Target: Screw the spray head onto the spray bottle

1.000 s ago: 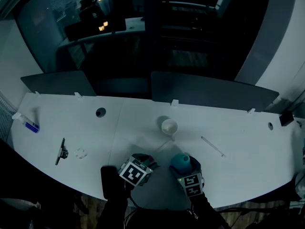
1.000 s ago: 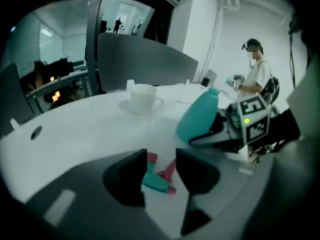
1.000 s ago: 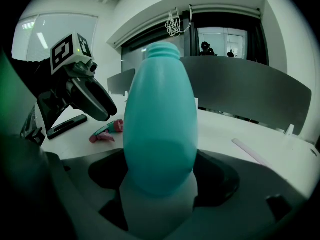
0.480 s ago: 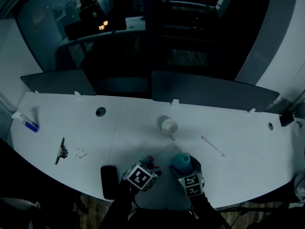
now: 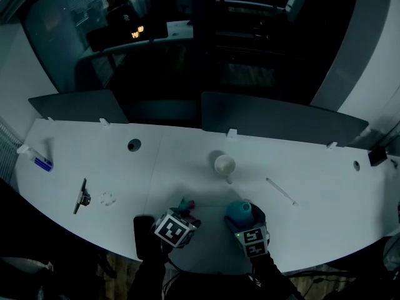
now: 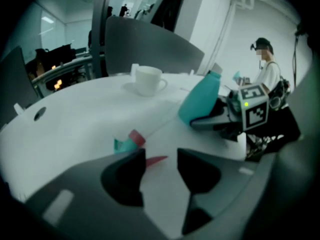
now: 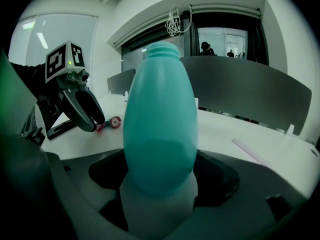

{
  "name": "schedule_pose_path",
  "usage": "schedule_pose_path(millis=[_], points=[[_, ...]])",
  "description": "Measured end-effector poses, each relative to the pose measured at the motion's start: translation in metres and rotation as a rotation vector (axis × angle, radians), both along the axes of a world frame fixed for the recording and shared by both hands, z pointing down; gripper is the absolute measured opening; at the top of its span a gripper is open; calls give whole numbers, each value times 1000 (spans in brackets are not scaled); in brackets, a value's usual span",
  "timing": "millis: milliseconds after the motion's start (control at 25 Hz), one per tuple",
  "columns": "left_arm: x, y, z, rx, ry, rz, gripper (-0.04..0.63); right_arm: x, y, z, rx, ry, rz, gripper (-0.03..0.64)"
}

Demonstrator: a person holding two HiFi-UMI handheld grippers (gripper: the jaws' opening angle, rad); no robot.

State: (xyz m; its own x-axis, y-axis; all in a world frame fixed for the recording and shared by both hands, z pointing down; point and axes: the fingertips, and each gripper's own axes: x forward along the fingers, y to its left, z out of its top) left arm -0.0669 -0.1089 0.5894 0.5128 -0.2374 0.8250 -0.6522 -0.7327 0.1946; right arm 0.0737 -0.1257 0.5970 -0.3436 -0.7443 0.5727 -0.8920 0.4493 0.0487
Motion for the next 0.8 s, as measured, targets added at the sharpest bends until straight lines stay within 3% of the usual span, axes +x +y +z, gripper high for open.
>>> schedule_pose_path(millis=[160, 240, 320, 440, 480, 520, 600, 720, 800], points=[[-12, -16, -22, 60, 49, -113, 202, 2, -1, 2, 5, 4, 0, 410], [-23, -27, -28, 79, 57, -198, 202, 2, -1, 2, 9, 3, -2, 410], [-28, -33, -32, 49, 90, -322, 202, 2, -1, 3, 4, 3, -2, 410], [-16, -35, -41, -112, 328, -550, 201, 0, -1, 3, 6, 1, -1, 410], [-11, -35, -41, -153, 388, -589, 201, 0, -1, 2, 2, 0, -1, 410], [-9, -35, -39, -166, 400, -603, 201, -1, 0, 1, -3, -1, 0, 410], [-10, -35, -30, -113, 299, -562, 199, -1, 1, 1, -8, -2, -1, 410], [-14, -41, -23, 51, 78, -376, 191, 0, 1, 2, -1, 0, -2, 410], [-14, -42, -23, 68, 16, -277, 123, -1, 1, 1, -5, -2, -6, 410]])
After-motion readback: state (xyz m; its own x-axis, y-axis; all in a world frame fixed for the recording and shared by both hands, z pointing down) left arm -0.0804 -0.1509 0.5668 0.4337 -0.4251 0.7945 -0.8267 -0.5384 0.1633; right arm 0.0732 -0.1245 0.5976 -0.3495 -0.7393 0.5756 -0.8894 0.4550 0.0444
